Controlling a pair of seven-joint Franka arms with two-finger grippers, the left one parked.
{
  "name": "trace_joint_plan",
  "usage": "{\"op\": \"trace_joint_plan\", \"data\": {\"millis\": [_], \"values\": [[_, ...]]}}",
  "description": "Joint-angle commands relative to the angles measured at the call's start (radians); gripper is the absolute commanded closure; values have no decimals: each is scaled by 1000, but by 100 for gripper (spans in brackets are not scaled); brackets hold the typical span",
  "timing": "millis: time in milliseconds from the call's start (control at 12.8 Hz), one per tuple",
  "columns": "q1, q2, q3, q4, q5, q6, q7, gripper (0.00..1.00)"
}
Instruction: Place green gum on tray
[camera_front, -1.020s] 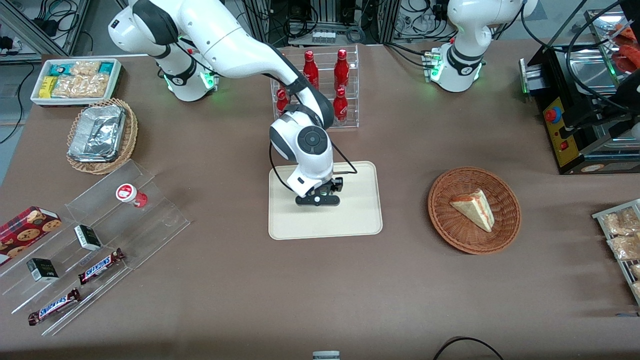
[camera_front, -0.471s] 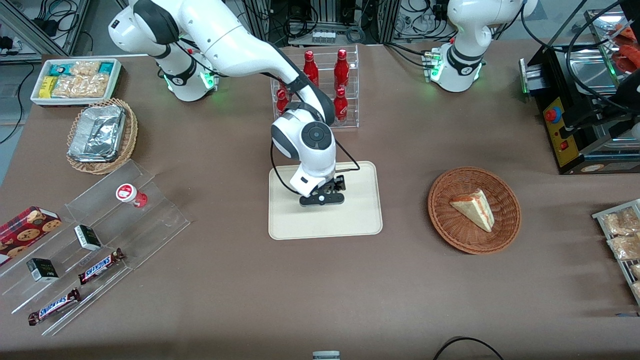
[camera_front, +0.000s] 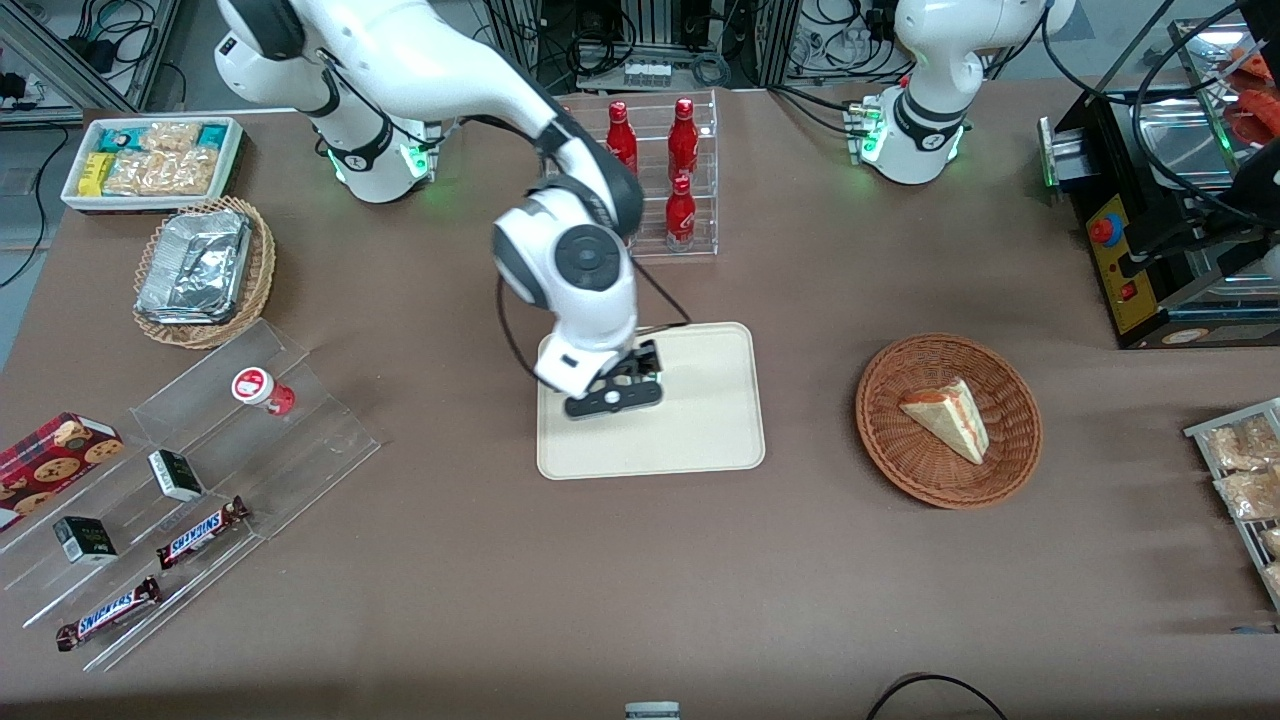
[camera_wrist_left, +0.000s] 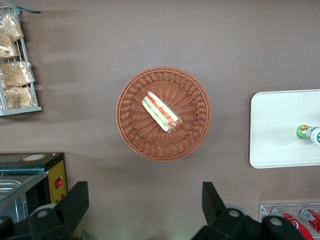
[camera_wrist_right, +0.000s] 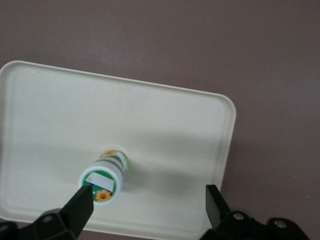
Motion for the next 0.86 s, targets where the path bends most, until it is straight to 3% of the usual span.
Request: {"op": "trace_joint_plan", "data": {"millis": [0, 235, 549, 784], "values": [[-85, -107, 10, -74, 1, -72, -151, 0], [-221, -175, 11, -87, 8, -168, -350, 0], [-419, -247, 13, -88, 70, -271, -550, 0], [-536, -337, 16, -164, 70, -280, -546, 0]]}}
